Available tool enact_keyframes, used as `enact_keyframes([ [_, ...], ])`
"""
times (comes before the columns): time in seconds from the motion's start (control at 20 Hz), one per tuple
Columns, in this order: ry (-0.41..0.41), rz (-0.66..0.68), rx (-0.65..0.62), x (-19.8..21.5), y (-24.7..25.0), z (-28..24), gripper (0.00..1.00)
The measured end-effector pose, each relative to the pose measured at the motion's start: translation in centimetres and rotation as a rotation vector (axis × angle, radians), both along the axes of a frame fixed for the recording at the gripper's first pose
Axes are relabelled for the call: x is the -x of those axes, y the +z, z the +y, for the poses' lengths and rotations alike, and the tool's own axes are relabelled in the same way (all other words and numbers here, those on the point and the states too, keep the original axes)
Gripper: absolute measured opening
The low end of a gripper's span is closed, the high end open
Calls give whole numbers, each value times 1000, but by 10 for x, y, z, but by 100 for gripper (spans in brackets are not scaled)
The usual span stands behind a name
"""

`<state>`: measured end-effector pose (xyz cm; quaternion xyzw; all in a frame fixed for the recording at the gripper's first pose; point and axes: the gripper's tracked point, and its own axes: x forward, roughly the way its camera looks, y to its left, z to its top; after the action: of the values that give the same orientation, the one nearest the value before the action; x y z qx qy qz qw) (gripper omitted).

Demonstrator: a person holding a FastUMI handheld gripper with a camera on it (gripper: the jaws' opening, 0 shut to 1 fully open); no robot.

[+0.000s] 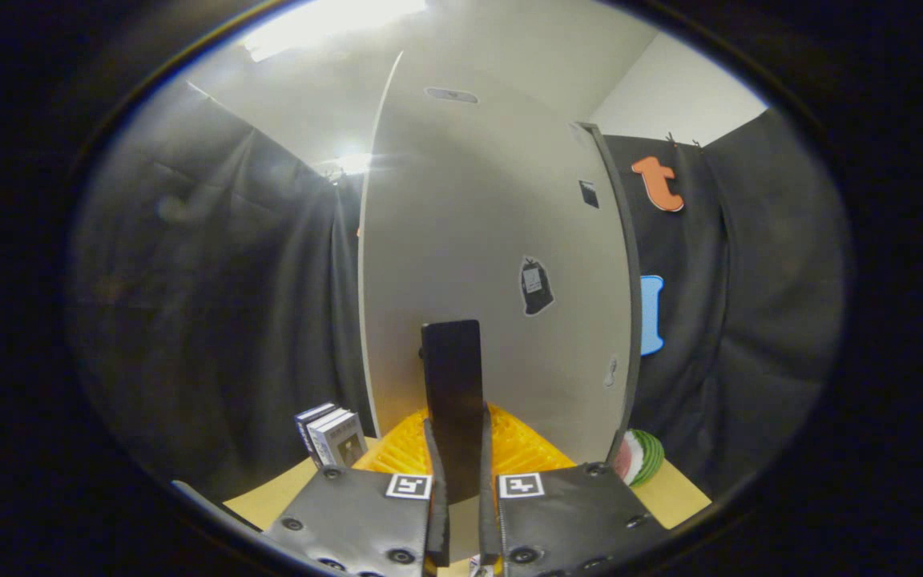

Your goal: Open the shoe cabinet door, grab the shoes and put them into the shoe cabinet, then close the shoe cabinet door.

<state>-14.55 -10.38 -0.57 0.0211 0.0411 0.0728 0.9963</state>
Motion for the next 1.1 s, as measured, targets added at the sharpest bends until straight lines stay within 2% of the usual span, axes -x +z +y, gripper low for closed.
enact_keyframes([
  [0.2,13,-7,-6,23,3,-32,16],
  [0.55,-62,-25,42,53,12,-119,14],
  [0.7,-130,-41,35,40,14,-159,10],
  [0.75,-156,-46,46,54,16,-176,8],
  [0.9,-217,-63,49,54,20,-215,5],
  [1.1,-161,-55,42,51,19,-230,2],
])
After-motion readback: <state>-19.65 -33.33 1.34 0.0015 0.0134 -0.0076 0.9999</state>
